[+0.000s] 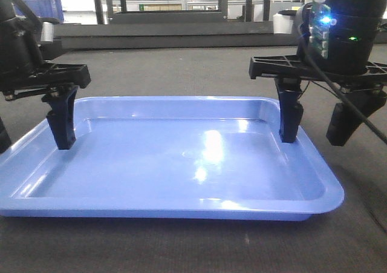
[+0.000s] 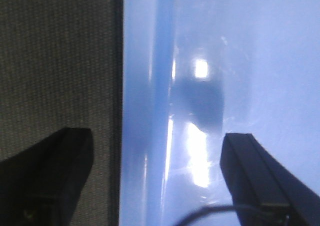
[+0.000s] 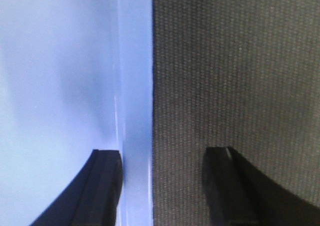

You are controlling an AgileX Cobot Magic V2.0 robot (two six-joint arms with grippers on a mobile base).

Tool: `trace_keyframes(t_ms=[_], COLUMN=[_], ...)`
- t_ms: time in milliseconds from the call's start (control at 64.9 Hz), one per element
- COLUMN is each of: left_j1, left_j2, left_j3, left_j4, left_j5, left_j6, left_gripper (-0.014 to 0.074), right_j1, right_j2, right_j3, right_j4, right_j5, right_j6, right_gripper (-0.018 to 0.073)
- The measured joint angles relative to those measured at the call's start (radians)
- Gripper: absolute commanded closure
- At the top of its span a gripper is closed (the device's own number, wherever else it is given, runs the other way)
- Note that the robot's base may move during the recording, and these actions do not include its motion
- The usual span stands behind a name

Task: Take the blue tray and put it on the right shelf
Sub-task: 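Lower both grippers onto opposite side rims of the blue tray, then close both grippers on the tray's side rims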

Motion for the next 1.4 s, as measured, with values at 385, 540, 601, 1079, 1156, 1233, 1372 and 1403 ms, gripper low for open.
trace_keyframes(t_ms=[385,540,601,1079,1156,1233,1372,1403], left_j1=[0.000,0.000,0.000,0.000,0.000,0.000,0.000,0.000], left_j2=[0.011,0.036,0.044,0.046,0.046,0.046,0.046,0.046], left_j3=[0.000,-0.002,-0.002,-0.002,-0.002,-0.002,-0.002,-0.002], left_j4=[-0.023,-0.026,-0.026,-0.034,-0.034,-0.034,-0.034,-0.034], left_j5=[-0.026,-0.036,-0.040,-0.047,-0.047,-0.047,-0.047,-0.047], left_j6=[-0.008,-0.008,-0.008,-0.010,-0.010,-0.010,-0.010,-0.010], left_gripper=[0.0166,0.0166,0.0166,0.0166,0.0166,0.0170,0.0260,0.0285], right_j1=[0.002,0.002,0.002,0.002,0.002,0.002,0.002,0.002], right_j2=[0.049,0.049,0.049,0.058,0.058,0.058,0.058,0.058], right_j3=[-0.002,-0.002,-0.002,-0.005,-0.005,-0.005,-0.005,-0.005], right_j4=[0.010,0.010,0.010,0.010,0.010,0.010,0.010,0.010], right_j5=[-0.003,-0.003,-0.003,0.001,0.001,0.001,0.003,0.003], right_j6=[0.000,0.000,0.000,-0.002,-0.002,-0.002,-0.002,-0.002], right_gripper=[0.0104,0.0104,0.0104,0.0104,0.0104,0.0104,0.0111,0.0120])
